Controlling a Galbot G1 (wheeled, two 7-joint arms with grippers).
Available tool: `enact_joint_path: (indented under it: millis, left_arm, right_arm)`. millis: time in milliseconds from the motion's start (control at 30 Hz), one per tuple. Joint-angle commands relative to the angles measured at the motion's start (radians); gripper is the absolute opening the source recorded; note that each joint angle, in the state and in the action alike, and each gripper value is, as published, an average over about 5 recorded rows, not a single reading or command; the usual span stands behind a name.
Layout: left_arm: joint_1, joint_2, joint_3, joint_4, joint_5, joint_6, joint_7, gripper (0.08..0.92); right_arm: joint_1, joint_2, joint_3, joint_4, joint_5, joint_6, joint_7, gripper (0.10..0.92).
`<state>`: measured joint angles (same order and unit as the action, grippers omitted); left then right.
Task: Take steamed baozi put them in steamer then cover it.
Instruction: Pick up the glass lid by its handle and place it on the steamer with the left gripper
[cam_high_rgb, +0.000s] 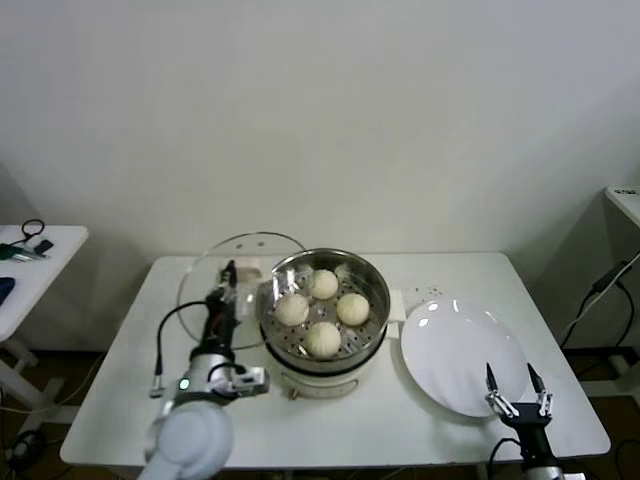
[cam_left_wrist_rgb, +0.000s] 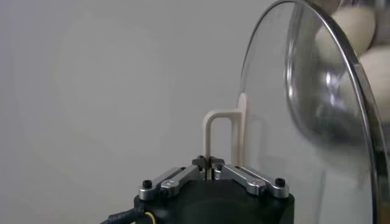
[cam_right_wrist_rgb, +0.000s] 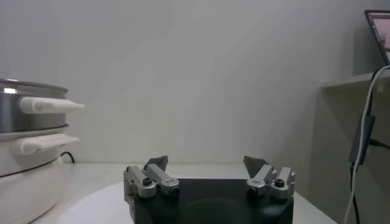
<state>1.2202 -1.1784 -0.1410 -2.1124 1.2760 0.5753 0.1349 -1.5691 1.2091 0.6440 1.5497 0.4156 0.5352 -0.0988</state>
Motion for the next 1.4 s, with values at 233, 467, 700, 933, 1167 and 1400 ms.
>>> enact_joint_path:
  millis: [233,467,700,933,1167,1400]
  left_arm:
    - [-0.112,-0.308,0.282,0.142,0.233,0.121,0.088,0.130]
    - [-0.130,-0.367,0.294,0.218,0.264,0.122,0.076,0.130]
    - [-0.134,-0.380,0.285,0.260,0.306,0.115,0.071,0.130]
    - [-0.124,-0.372,0.271,0.272,0.333,0.110,0.077,0.130]
    - [-0.126,-0.359,0.248,0.279,0.372,0.093,0.082,0.130]
    - [-0.111,-0.357,0.239,0.284,0.402,0.081,0.090,0.130]
  right_arm:
    - [0.025,-0.025,-0.015,-0.046,0.021,0.017,0.004,0.823]
    - [0.023,-0.027,-0.016,-0.054,0.029,0.028,0.004,0.823]
    - [0.022,-0.024,-0.017,-0.062,0.034,0.036,0.004,0.823]
    - [0.028,-0.018,-0.017,-0.070,0.034,0.041,0.004,0.823]
    - [0.030,-0.016,-0.020,-0.077,0.032,0.043,0.003,0.823]
    - [0.030,-0.013,-0.020,-0.079,0.032,0.045,0.003,0.823]
